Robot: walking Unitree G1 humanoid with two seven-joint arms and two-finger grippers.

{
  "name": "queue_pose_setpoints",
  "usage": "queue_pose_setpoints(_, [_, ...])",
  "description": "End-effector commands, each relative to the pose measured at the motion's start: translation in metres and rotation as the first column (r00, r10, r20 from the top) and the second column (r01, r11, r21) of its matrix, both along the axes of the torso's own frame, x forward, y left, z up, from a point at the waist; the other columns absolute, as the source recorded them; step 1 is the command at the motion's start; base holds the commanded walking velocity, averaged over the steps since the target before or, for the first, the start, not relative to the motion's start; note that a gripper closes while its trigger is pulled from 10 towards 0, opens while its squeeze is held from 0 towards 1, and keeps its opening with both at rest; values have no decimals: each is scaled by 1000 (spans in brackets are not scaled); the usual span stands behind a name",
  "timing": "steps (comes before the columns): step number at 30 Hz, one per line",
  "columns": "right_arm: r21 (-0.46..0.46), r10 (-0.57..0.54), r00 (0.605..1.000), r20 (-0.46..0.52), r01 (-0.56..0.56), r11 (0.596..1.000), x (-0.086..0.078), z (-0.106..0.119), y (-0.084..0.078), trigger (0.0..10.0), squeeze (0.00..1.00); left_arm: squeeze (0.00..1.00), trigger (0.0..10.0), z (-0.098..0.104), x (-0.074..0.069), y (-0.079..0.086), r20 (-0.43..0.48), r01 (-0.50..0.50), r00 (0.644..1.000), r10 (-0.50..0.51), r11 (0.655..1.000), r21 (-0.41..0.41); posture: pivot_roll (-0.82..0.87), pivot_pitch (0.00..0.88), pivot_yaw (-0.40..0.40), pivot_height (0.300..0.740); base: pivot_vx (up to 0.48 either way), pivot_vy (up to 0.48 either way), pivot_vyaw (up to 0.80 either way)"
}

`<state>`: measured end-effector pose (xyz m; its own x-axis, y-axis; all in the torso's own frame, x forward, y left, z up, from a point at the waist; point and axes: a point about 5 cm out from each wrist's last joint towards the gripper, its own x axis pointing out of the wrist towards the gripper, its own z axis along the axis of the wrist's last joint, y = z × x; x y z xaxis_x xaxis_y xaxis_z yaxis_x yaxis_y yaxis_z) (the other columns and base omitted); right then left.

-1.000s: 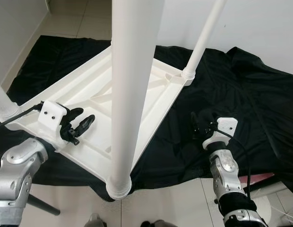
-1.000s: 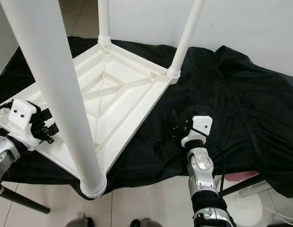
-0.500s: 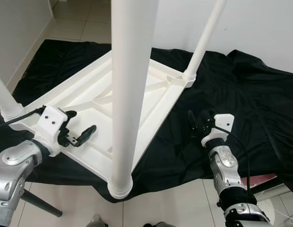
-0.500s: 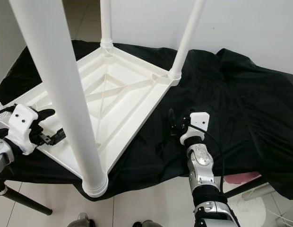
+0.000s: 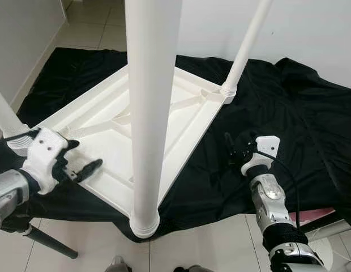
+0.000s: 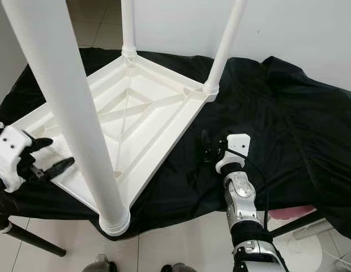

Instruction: Building children table

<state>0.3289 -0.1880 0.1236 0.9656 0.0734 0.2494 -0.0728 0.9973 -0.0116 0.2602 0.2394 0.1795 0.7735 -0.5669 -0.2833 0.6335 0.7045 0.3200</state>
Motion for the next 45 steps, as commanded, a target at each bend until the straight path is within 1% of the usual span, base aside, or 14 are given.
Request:
queue_pose_setpoints(1, [10,-21,1000,-11,21,1000,1,-2,-3,10000,0,0,10000,-10,-17,-19,-215,480,858,-467,877,11,107,90,-60,740,0,0,0])
queue_pose_setpoints(5, [13,-23,1000,-9,23,1000,3,0,-2,10000,0,0,10000,-12,-14,-21,-215,487,856,-469,873,33,102,92,-61,740,0,0,0])
queue_pose_setpoints(8, [9,-10,1000,5,10,1000,4,3,2,10000,0,0,10000,-15,-12,-28,-240,521,833,-499,853,32,84,97,-55,740,0,0,0])
queue_pose_setpoints(10, [1,-10,1000,7,10,1000,3,4,0,10000,0,0,10000,-17,-12,-33,-251,549,813,-525,835,34,80,97,-52,740,0,0,0])
queue_pose_setpoints(11, [1,-10,1000,7,10,1000,3,4,0,10000,0,0,10000,-17,-12,-33,-251,549,813,-525,835,34,80,97,-52,740,0,0,0])
queue_pose_setpoints(14, [-3,-36,999,2,36,999,1,2,-7,10000,0,0,10000,-20,-13,-35,-262,574,795,-547,818,32,72,99,-48,740,0,0,0])
queue_pose_setpoints(18, [-2,-50,999,2,50,999,0,2,-11,10000,0,0,10000,-19,-14,-31,-261,567,799,-541,823,28,65,100,-45,740,0,0,0])
queue_pose_setpoints(23, [-2,-52,999,2,52,999,-1,1,-11,10000,0,0,10000,-17,-14,-28,-255,561,803,-538,828,20,66,103,-45,740,0,0,0])
queue_pose_setpoints(25, [0,-50,999,-1,50,999,-1,0,-10,10000,0,0,10000,-13,-15,-25,-249,547,811,-530,837,1,69,104,-47,740,0,0,0])
queue_pose_setpoints(30, [0,-26,1000,-10,26,1000,0,-1,-4,10000,0,0,10000,-13,-22,-18,-265,541,815,-516,841,24,90,107,-60,740,0,0,0])
queue_pose_setpoints(34, [-4,-13,1000,-12,13,1000,2,0,-2,10000,0,0,10000,-15,-25,-17,-273,541,813,-514,840,30,97,103,-68,740,0,0,0])
queue_pose_setpoints(36, [-5,-9,1000,-16,9,1000,4,0,-1,10000,0,0,10000,-14,-27,-15,-276,532,818,-504,846,33,102,105,-73,740,0,0,0])
queue_pose_setpoints(44, [-5,11,1000,-15,-11,1000,6,1,4,10000,0,0,10000,-20,-28,-19,-278,544,812,-513,838,45,104,99,-82,740,0,0,0])
queue_pose_setpoints(45, [-5,14,1000,-13,-14,1000,6,2,5,10000,0,0,10000,-24,-24,-26,-266,552,811,-521,832,54,98,94,-79,740,0,0,0])
